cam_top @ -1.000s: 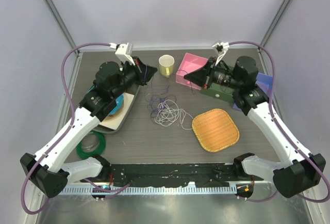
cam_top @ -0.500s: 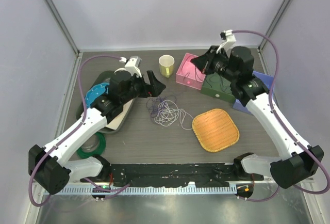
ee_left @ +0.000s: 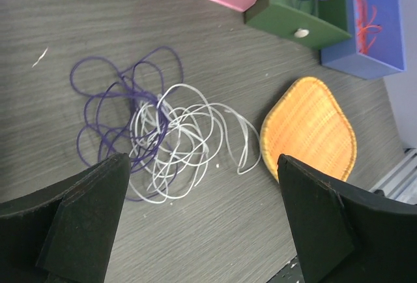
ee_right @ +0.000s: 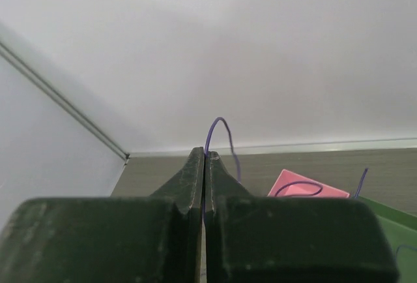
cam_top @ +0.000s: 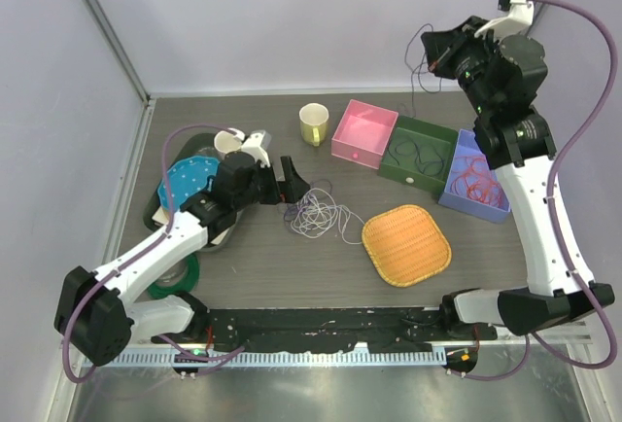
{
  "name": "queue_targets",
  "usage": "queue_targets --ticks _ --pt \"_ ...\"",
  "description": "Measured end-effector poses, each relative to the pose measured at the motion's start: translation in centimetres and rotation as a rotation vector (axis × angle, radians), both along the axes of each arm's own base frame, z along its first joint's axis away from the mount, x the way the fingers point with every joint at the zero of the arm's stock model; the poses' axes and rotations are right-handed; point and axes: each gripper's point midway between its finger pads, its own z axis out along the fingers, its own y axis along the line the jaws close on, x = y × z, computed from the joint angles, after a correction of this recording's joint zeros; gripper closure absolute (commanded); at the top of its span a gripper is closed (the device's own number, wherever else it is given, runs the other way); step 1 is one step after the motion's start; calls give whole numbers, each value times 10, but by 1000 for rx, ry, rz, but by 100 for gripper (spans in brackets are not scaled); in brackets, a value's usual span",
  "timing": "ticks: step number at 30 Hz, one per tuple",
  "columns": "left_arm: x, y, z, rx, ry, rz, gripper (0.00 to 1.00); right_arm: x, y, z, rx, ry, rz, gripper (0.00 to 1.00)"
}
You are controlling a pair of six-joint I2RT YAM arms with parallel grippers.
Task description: Untangle the cables
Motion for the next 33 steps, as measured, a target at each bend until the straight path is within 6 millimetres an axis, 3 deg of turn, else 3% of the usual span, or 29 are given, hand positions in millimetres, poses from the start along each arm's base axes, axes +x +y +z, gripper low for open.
queue_targets --ticks 2,7,14,21,33 --pt "-2 4 -11 16 19 12 0 7 -9 10 -4 -8 -50 99" --pt "-3 9 -24 30 44 38 0 27 -25 6 -34 17 -130 99" --pt "-12 17 -52 61 95 58 0 51 -55 -21 -90 82 -239 99" --pt "-16 23 -67 75 129 80 0 66 -82 -67 -117 179 -325 99" --pt "-16 26 -78 79 163 115 0 72 -94 -145 -137 307 -385 99"
